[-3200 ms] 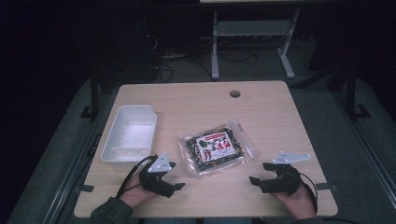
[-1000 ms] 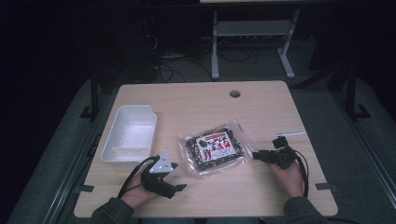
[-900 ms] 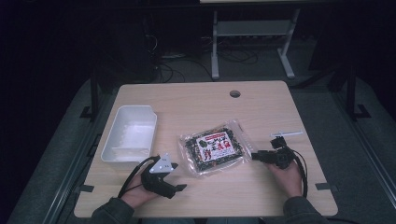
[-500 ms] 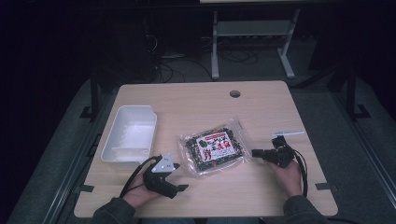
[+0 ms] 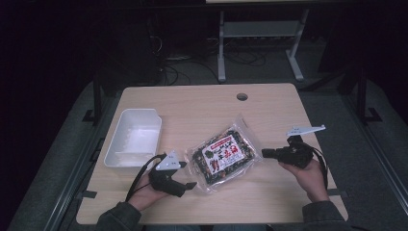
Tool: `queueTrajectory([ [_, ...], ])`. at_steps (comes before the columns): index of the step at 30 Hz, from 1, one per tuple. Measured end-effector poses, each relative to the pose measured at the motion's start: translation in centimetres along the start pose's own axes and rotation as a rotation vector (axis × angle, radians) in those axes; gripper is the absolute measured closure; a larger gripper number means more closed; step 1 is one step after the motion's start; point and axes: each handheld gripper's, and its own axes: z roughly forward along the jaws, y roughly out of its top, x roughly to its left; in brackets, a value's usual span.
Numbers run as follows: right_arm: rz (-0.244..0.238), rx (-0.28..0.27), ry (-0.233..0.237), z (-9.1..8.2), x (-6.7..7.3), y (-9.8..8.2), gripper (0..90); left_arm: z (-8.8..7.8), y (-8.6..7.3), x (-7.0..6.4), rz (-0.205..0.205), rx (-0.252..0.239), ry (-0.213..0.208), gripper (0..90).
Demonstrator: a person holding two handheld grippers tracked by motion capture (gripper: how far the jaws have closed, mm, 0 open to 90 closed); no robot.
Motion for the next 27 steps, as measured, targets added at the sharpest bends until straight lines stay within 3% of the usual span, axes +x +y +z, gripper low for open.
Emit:
queueTrajectory([
  [6, -0.081, -0.043, 0.06, -2.5, 1.1, 1.5, 89.4, 1.0, 0.6, -0.1, -0.01, 0.001, 0.003, 19.2],
  [11, -0.154, -0.067, 0.084, -4.1, 2.7, 3.2, 89.5, 2.1, 1.0, 0.1, -0.046, -0.008, -0.034, 19.4],
  [15, -0.231, -0.092, 0.129, -4.5, 4.4, 4.5, 89.5, 2.8, 1.3, 0.5, -0.076, -0.016, -0.064, 19.0],
  [19, -0.254, -0.124, 0.154, -4.3, 5.1, 4.8, 89.5, 3.4, 1.1, 1.4, -0.127, -0.012, -0.123, 22.8],
  [22, -0.256, -0.148, 0.167, -4.1, 5.2, 4.8, 89.5, 3.4, 1.0, 1.7, -0.142, -0.018, -0.152, 24.4],
  [27, -0.241, -0.173, 0.153, -3.7, 5.2, 4.8, 89.5, 3.0, 1.0, 1.6, -0.121, -0.018, -0.176, 40.2],
])
